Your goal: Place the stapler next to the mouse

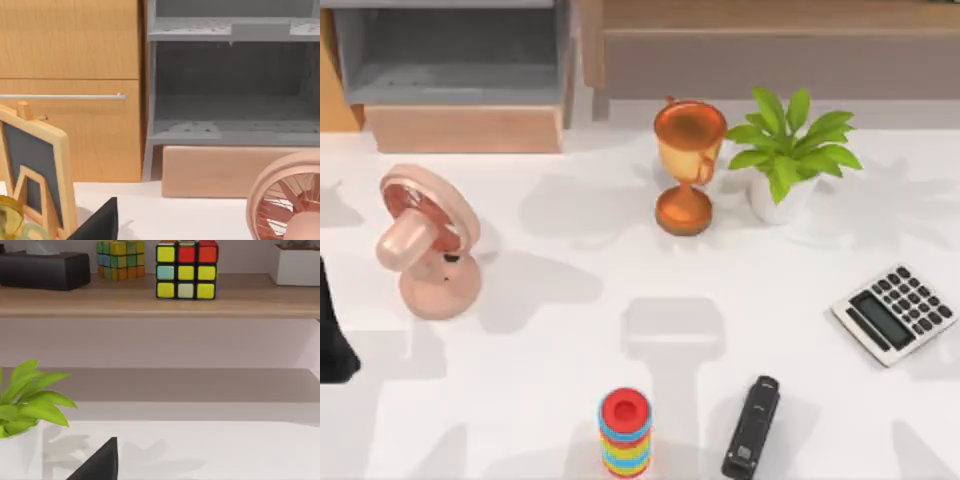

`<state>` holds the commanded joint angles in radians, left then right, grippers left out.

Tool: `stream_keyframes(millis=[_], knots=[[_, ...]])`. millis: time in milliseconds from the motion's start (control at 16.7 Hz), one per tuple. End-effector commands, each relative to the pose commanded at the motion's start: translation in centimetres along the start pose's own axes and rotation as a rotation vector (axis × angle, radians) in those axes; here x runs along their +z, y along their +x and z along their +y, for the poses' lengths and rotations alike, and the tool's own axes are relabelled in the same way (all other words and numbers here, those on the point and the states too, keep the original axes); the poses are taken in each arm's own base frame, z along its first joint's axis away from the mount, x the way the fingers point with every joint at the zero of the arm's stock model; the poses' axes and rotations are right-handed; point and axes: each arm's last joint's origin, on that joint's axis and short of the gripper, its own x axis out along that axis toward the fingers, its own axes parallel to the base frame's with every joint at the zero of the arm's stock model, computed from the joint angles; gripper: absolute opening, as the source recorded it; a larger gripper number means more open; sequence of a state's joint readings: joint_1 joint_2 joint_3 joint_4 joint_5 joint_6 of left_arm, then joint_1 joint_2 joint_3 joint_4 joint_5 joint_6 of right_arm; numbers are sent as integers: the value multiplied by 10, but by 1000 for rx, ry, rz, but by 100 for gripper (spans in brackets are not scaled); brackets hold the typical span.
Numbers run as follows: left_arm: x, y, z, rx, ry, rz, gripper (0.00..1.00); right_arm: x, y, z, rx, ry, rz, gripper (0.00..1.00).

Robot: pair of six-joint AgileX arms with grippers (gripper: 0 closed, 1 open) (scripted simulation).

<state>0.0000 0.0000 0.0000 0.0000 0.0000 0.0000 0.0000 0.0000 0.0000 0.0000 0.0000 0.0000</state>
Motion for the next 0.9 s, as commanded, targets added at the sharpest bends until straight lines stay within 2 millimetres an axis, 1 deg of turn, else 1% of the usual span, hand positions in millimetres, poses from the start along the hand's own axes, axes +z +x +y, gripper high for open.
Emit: stream_keyframes(millis=[180, 300, 420, 540, 660, 780, 900], knots=[[0, 0, 0, 0, 0, 0, 100, 2, 0, 1, 11, 10, 8, 100], [0, 0, 0, 0, 0, 0, 100, 10, 1, 6, 59, 60, 49, 100], [0, 0, 0, 0, 0, 0, 100, 24, 3, 16, 129, 143, 131, 100], [0, 0, 0, 0, 0, 0, 100, 39, 9, 28, 202, 240, 261, 100], [0, 0, 0, 0, 0, 0, 100, 54, 19, 46, 256, 330, 436, 100], [0, 0, 0, 0, 0, 0, 100, 64, 33, 69, 275, 398, 643, 100], [0, 0, 0, 0, 0, 0, 100, 68, 48, 97, 249, 434, 858, 100]])
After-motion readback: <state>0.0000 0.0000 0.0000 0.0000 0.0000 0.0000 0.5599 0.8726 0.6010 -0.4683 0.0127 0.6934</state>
